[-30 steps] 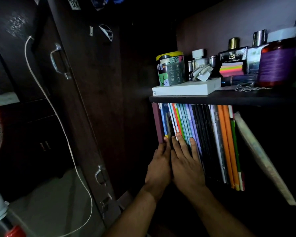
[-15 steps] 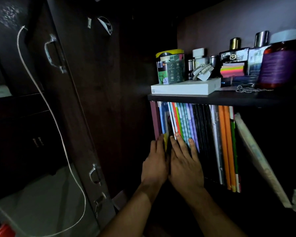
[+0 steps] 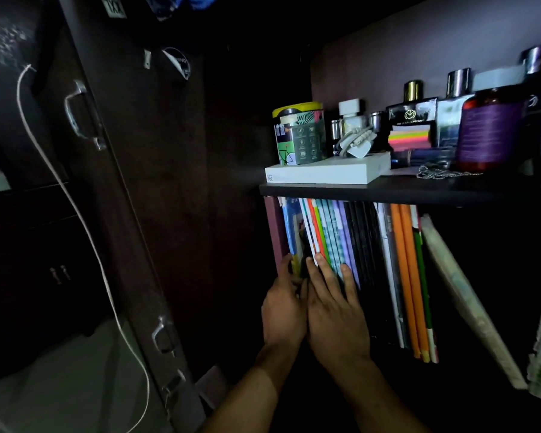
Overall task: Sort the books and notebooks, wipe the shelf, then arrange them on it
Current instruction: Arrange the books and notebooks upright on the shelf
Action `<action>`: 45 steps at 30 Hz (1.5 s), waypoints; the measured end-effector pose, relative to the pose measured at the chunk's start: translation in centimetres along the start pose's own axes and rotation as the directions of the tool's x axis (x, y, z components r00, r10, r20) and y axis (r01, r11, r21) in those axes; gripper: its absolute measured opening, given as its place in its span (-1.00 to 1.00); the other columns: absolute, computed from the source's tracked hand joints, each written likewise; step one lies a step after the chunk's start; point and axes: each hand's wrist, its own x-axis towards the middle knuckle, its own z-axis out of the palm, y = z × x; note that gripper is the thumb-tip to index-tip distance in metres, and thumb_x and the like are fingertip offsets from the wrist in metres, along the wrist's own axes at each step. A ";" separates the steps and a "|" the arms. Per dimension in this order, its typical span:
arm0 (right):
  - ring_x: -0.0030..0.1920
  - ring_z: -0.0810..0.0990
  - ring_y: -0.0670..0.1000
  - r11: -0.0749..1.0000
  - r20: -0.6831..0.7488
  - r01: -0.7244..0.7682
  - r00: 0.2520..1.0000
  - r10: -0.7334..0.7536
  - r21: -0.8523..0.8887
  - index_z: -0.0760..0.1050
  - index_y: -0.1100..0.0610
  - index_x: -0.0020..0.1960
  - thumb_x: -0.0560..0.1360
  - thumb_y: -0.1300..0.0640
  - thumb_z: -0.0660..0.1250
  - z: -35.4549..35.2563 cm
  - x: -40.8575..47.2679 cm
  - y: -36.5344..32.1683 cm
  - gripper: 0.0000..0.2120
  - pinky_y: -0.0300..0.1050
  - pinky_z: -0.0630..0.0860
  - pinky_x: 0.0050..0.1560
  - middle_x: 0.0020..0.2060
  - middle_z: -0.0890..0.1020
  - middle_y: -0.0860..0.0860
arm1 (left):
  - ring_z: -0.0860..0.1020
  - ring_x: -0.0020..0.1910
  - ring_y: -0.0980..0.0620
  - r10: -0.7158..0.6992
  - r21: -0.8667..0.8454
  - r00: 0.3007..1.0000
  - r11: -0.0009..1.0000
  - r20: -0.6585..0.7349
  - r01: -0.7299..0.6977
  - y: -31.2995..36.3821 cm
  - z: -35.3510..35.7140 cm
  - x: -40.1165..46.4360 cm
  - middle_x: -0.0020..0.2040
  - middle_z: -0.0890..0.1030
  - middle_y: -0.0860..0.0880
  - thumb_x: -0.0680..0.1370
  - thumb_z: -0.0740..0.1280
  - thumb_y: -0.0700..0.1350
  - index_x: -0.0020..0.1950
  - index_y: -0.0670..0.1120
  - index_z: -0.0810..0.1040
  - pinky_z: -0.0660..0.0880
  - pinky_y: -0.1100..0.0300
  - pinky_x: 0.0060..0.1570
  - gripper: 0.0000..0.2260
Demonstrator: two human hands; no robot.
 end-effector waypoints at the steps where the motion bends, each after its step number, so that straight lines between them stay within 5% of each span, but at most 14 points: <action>1: 0.62 0.07 0.14 1.000 0.000 -0.012 1.000 0.012 0.000 0.39 0.18 0.51 0.52 -0.05 0.15 -0.1 0.0 -0.1 -0.39 0.20 -0.21 0.59 0.57 0.27 0.14 | 0.63 -0.08 0.21 -0.017 0.008 0.999 1.000 -0.040 0.017 0.1 0.0 0.3 -0.04 0.63 0.19 0.62 0.31 0.17 0.45 0.20 0.37 0.62 0.05 0.00 -0.60; 4: 0.62 0.10 0.14 1.000 -0.008 -0.030 1.000 0.030 0.007 0.35 0.20 0.53 0.50 -0.10 0.19 -0.2 0.1 -0.4 -0.33 0.21 -0.14 0.59 0.56 0.30 0.14 | 0.65 -0.15 0.12 -0.077 -0.022 0.986 0.997 -0.146 0.074 0.4 0.0 1.4 -0.16 0.65 0.13 0.58 0.37 0.19 0.20 0.16 0.54 0.61 0.04 -0.08 -0.76; 6: 0.62 0.11 0.14 1.000 -0.013 -0.027 1.000 0.027 0.009 0.34 0.20 0.54 0.48 -0.13 0.27 -0.1 0.0 -0.5 -0.28 0.22 -0.12 0.58 0.56 0.30 0.15 | 0.66 -0.11 0.01 -0.075 0.026 0.993 0.997 -0.090 0.078 0.3 0.4 1.7 -0.14 0.67 0.06 0.60 0.32 0.20 0.16 0.14 0.53 0.60 0.01 -0.07 -0.79; 11: 0.61 0.12 0.16 1.000 -0.006 -0.012 1.000 0.012 -0.012 0.33 0.19 0.53 0.46 -0.23 0.29 0.5 0.0 -0.1 -0.22 0.22 -0.17 0.58 0.57 0.27 0.15 | 0.65 0.04 -0.23 -0.034 0.416 0.996 0.909 0.082 -0.003 0.2 1.0 2.0 0.07 0.67 -0.14 0.70 0.13 0.12 0.26 0.02 0.45 0.57 -0.03 -0.01 -0.74; 16: 0.61 0.13 0.14 1.000 -0.042 -0.010 0.999 0.011 0.022 0.37 0.16 0.53 0.47 -0.19 0.21 0.2 0.0 -0.2 -0.28 0.20 -0.19 0.59 0.55 0.31 0.13 | 0.65 0.01 -0.21 -0.045 0.196 0.999 0.980 0.012 0.042 -0.2 0.4 1.2 -0.01 0.69 -0.11 0.62 0.17 0.24 0.14 0.01 0.54 0.59 0.00 -0.03 -0.64; 22: 0.60 0.15 0.14 0.998 -0.020 -0.017 1.000 0.018 0.056 0.33 0.18 0.54 0.47 -0.22 0.11 -0.2 0.1 -0.3 -0.24 0.22 -0.09 0.58 0.54 0.33 0.14 | 0.70 -0.11 0.06 -0.030 -0.110 0.995 0.994 -0.094 0.019 -0.9 0.2 0.6 -0.10 0.73 0.07 0.54 0.29 0.24 0.14 0.09 0.60 0.64 0.11 -0.08 -0.69; 25: 0.62 0.08 0.11 0.998 -0.002 -0.031 1.000 0.031 0.047 0.27 0.20 0.57 0.49 -0.19 0.14 -0.2 0.1 -0.2 -0.25 0.19 -0.16 0.59 0.57 0.28 0.12 | 0.67 -0.23 0.15 -0.003 -0.063 0.994 0.998 -0.113 -0.004 -0.6 0.0 0.3 -0.13 0.71 0.08 0.60 0.36 0.12 0.25 0.13 0.52 0.62 0.21 -0.18 -0.75; 29: 0.62 0.10 0.10 0.998 -0.014 -0.049 0.999 0.049 0.047 0.30 0.21 0.56 0.52 -0.13 0.22 -0.2 0.2 -0.2 -0.30 0.18 -0.16 0.59 0.57 0.29 0.11 | 0.66 0.01 0.22 0.026 -0.109 1.000 0.994 0.014 -0.024 -0.6 0.2 0.4 0.12 0.68 0.13 0.66 0.27 0.11 0.45 0.27 0.37 0.61 0.18 0.15 -0.65; 34: 0.61 0.11 0.12 0.999 -0.036 -0.047 0.998 0.047 0.009 0.31 0.24 0.54 0.50 -0.05 0.30 -0.1 0.2 -0.4 -0.31 0.19 -0.17 0.60 0.56 0.31 0.14 | 0.65 0.15 -0.09 -0.007 -0.049 0.998 0.999 0.055 0.010 -0.2 0.4 1.0 0.21 0.67 -0.10 0.68 0.23 -0.11 0.54 0.23 0.33 0.58 0.02 0.19 -0.54; 37: 0.61 0.12 0.13 0.999 -0.016 -0.046 0.999 0.046 -0.003 0.30 0.23 0.55 0.47 -0.11 0.41 0.1 0.2 -0.3 -0.22 0.21 -0.17 0.59 0.56 0.29 0.15 | 0.64 0.11 0.08 -0.109 -0.159 0.990 0.980 0.090 0.122 0.6 -0.1 0.7 0.13 0.64 0.11 0.71 0.17 0.09 0.47 0.48 0.26 0.52 0.22 0.14 -0.61; 39: 0.61 0.12 0.13 0.999 -0.010 -0.042 0.999 0.042 -0.006 0.30 0.23 0.55 0.47 -0.13 0.41 0.0 0.2 -0.3 -0.23 0.21 -0.17 0.59 0.56 0.30 0.15 | 0.62 0.09 0.11 -0.088 -0.054 0.988 0.994 0.123 0.096 0.6 -0.1 0.7 0.04 0.54 0.24 0.71 0.09 0.18 0.46 0.56 0.15 0.46 0.33 0.05 -0.63; 43: 0.61 0.12 0.13 0.999 -0.021 -0.040 0.999 0.040 0.009 0.32 0.22 0.54 0.48 -0.11 0.34 -0.1 0.1 -0.3 -0.27 0.21 -0.17 0.59 0.55 0.31 0.14 | 0.66 0.03 -0.06 -0.051 0.107 0.996 0.993 0.079 0.042 0.2 -0.1 0.6 0.08 0.66 0.04 0.66 0.08 0.24 0.36 0.26 0.36 0.59 0.01 0.10 -0.70; 45: 0.61 0.12 0.14 0.999 -0.011 -0.035 0.999 0.036 0.014 0.33 0.23 0.54 0.47 -0.11 0.35 0.0 0.1 -0.3 -0.26 0.21 -0.17 0.59 0.56 0.30 0.15 | 0.66 0.04 -0.14 -0.086 0.200 0.995 0.977 0.045 0.075 0.1 -0.1 0.7 0.06 0.68 -0.04 0.67 0.15 0.17 0.29 0.15 0.45 0.59 0.01 0.05 -0.75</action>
